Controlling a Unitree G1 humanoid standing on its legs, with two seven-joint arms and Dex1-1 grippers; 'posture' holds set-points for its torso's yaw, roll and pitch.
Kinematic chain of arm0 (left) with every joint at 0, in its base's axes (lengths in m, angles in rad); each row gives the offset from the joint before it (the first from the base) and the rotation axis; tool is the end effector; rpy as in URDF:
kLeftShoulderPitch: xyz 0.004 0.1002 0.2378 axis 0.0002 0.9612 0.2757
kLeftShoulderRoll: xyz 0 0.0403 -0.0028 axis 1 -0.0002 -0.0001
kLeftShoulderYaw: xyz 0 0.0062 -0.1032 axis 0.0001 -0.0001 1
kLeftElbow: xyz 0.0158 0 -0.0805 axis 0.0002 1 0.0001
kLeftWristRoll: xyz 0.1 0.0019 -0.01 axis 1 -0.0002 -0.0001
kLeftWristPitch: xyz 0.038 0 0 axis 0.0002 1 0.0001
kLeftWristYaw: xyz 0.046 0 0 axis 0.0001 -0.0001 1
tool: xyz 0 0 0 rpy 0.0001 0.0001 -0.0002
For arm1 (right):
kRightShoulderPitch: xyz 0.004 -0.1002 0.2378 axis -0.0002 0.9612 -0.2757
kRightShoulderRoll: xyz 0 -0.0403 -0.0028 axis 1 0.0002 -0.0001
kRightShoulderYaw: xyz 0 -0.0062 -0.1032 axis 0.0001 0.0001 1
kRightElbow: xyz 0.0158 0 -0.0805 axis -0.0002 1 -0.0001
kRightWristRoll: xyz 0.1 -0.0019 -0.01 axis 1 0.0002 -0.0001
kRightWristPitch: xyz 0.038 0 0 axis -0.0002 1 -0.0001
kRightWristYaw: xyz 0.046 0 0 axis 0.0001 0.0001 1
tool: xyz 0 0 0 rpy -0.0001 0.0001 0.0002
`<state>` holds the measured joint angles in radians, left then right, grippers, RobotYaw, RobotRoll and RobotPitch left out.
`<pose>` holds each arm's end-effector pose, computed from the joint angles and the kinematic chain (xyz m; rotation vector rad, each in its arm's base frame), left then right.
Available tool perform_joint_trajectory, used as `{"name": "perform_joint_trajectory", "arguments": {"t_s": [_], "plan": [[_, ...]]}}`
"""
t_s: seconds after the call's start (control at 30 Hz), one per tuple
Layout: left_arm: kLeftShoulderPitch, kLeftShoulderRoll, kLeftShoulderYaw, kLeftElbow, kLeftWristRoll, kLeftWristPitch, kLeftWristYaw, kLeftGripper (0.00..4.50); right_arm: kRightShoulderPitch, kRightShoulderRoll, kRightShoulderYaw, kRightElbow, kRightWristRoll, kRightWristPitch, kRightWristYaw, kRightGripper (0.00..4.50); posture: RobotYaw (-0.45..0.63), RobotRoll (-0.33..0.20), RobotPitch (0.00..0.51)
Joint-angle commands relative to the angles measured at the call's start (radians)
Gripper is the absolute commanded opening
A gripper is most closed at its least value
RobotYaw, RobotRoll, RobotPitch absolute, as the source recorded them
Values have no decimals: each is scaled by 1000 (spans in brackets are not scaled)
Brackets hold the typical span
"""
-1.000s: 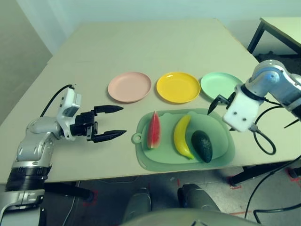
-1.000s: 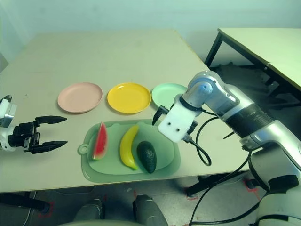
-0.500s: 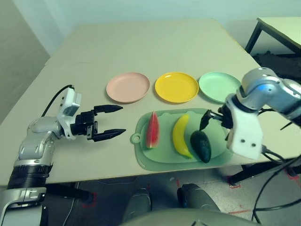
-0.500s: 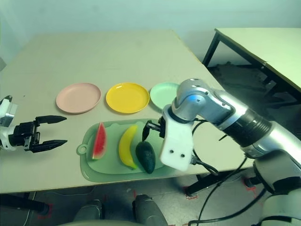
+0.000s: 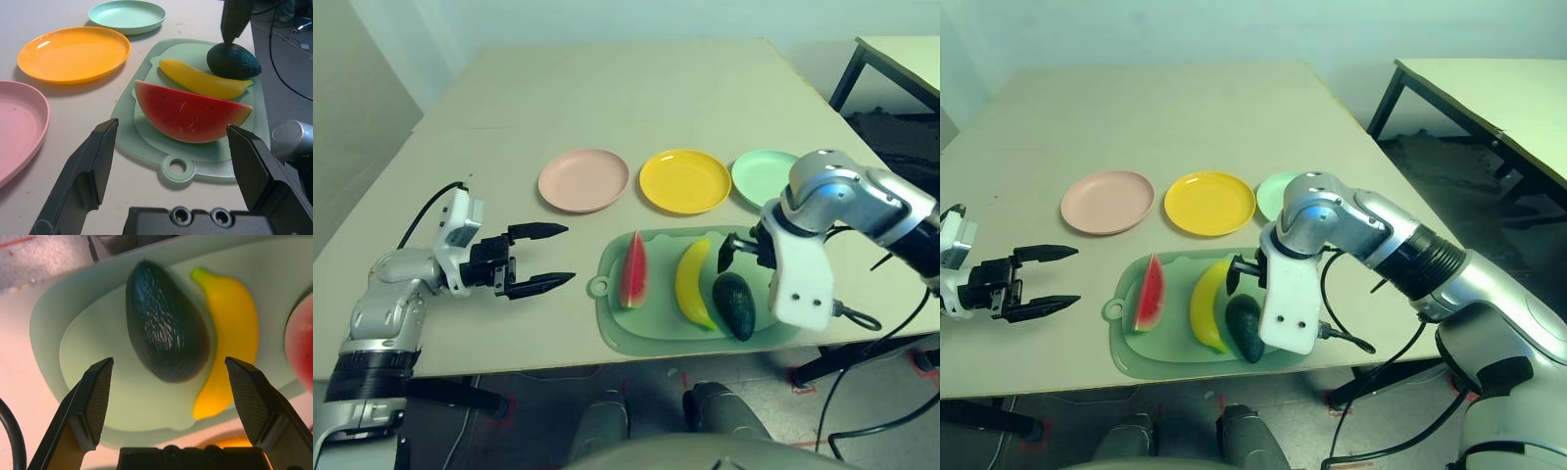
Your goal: Place the fruits into color-matched plates.
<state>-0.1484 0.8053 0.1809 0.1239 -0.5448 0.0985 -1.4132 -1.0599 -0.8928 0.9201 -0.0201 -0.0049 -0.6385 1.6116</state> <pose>0.2224 0.3193 0.1415 0.2237 0.1003 -1.2004 0.2616 -0.1163 0.2314 -1.9709 -0.0936 2.1718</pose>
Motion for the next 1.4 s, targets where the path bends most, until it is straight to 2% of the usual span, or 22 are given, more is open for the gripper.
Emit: {"name": "perform_joint_trajectory", "arguments": {"t_s": [0.03,0.63,0.87,1.27,1.37,1.4], "plan": [[9,9,9,-17,2,8,3,4500,-28,20,20,-8,17,25,3,4478,-38,0,64],[-3,18,13,-26,-5,18,11,4500,-42,57,59,119,-4,-17,3,4478,-28,0,60],[5,27,23,-36,-10,20,13,4500,38,116,34,191,-85,-69,3,4478,-25,0,61],[8,35,26,-33,-7,20,11,4500,100,120,5,220,-129,-80,3,4478,-31,0,63],[2,32,21,-28,-3,17,12,4500,104,121,2,230,-132,-81,3,4035,-32,0,63],[0,31,19,-27,-3,17,12,4500,105,120,2,232,-133,-81,3,3685,-35,0,64]]}}
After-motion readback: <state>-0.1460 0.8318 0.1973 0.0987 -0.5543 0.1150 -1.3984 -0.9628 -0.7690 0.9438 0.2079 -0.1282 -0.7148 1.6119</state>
